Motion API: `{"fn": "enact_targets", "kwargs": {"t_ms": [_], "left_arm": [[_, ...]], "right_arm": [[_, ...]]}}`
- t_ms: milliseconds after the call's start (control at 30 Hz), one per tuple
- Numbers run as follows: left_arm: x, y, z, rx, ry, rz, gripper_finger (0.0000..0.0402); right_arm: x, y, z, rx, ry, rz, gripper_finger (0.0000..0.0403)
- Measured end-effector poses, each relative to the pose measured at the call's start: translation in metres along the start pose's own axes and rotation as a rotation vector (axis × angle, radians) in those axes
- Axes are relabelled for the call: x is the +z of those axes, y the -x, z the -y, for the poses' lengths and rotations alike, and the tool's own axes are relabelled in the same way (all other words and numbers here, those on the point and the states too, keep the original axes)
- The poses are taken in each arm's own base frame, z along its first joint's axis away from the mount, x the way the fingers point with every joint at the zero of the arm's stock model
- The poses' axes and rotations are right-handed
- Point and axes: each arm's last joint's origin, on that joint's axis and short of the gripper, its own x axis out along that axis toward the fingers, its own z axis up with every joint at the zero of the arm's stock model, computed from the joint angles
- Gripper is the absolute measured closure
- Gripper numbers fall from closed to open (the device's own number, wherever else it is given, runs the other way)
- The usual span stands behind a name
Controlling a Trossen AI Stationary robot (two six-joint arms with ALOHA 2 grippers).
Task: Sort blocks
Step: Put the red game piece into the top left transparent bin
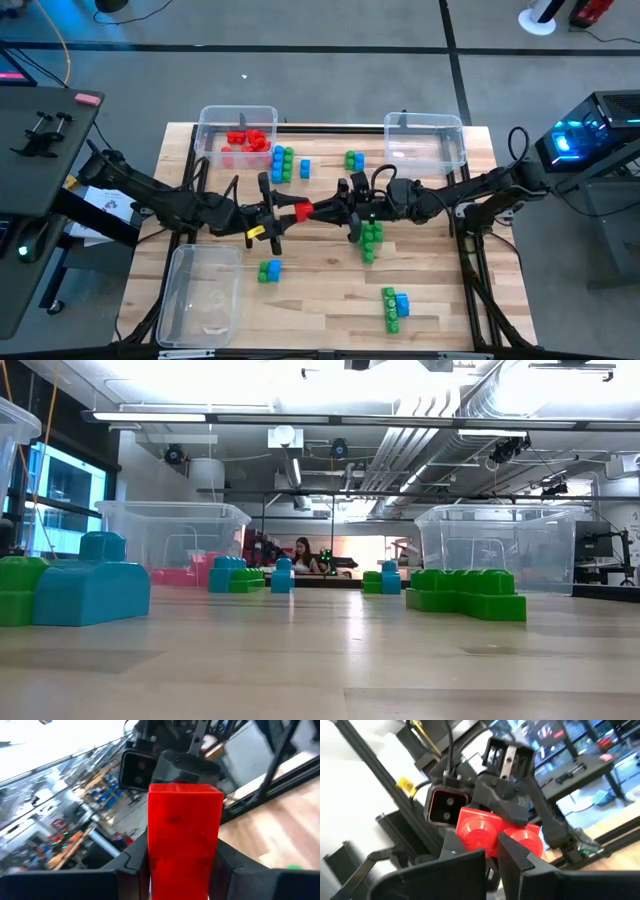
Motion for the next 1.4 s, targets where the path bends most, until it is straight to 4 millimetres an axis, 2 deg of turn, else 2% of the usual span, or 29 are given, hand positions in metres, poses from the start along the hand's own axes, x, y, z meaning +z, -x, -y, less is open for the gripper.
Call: {"fn": "enact_targets", "kwargs": {"t_ms": [100,233,333,433,533,667,767,867,1000,1067,1100,1200,1300,1400], "left_arm": [[-0.003,0.004,-0.003,0.023,-0.042,-0.063,0.0294],[-0.010,0.015,-0.011,0.069,-0.037,-0.169,0.0294],[-0.023,0.029,-0.024,0.210,0.027,-0.335,0.0294],[-0.048,0.044,-0.048,0.458,0.136,-0.521,0.0294],[-0.079,0.057,-0.078,0.578,0.359,-0.628,0.0294],[-0.124,0.057,-0.115,0.559,0.607,-0.814,0.0294],[-0.157,0.049,-0.137,0.492,0.715,-0.928,0.0294],[-0.191,0.046,-0.151,0.486,0.753,-1.077,0.0294],[-0.224,0.048,-0.161,0.424,0.872,-1.222,0.0294],[-0.232,0.047,-0.163,0.424,0.908,-1.263,0.0290],[-0.233,0.046,-0.165,0.428,0.918,-1.272,0.0276],[-0.231,0.044,-0.173,0.425,0.917,-1.268,0.0204],[-0.220,0.041,-0.184,0.415,0.910,-1.212,0.0134],[-0.206,0.039,-0.198,0.413,0.891,-1.149,0.0088]], "right_arm": [[0.008,0.003,-0.003,-0.006,0.000,0.042,0.0372],[0.021,0.010,-0.009,-0.013,-0.001,0.077,0.0315],[0.027,0.015,-0.010,-0.037,0.011,0.060,0.0272],[0.032,0.020,-0.013,-0.045,0.013,0.041,0.0245],[0.028,0.020,-0.011,-0.066,0.008,0.004,0.0237],[0.027,0.020,-0.010,-0.069,-0.040,-0.002,0.0236],[0.026,0.020,-0.009,-0.078,-0.043,-0.014,0.0236],[0.026,0.020,-0.009,-0.076,-0.077,-0.011,0.0236],[0.023,0.020,-0.013,-0.067,-0.131,-0.019,0.0236],[0.022,0.020,-0.015,-0.061,-0.132,-0.023,0.0236],[0.021,0.020,-0.016,-0.057,-0.133,-0.026,0.0236],[0.019,0.021,-0.018,-0.051,-0.135,-0.032,0.0236],[0.018,0.021,-0.020,-0.047,-0.136,-0.035,0.0236],[0.018,0.021,-0.020,-0.046,-0.138,-0.035,0.0236]]}}
